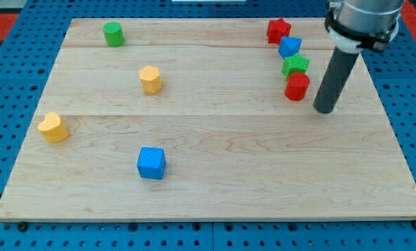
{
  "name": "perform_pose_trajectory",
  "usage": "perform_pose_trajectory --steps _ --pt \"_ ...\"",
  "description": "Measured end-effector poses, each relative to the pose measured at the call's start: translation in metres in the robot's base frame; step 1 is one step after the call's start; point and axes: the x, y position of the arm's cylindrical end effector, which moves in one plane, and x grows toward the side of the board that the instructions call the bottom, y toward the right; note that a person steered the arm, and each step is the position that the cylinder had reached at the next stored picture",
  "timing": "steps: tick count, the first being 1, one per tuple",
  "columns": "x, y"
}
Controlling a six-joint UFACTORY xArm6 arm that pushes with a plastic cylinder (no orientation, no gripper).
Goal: Move the yellow hexagon to the center of the board
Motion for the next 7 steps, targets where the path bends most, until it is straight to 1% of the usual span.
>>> perform_pose_trajectory --steps 1,2,3,4,5,6,7 --pt "0.021 -0.094" --pt "0.022 -0.184" --pt "-0.018 -0.198" --pt "-0.078 -0.198" --pt "-0.121 -0.216" --pt "-0.121 -0.292" --pt "-0.101 -0.314"
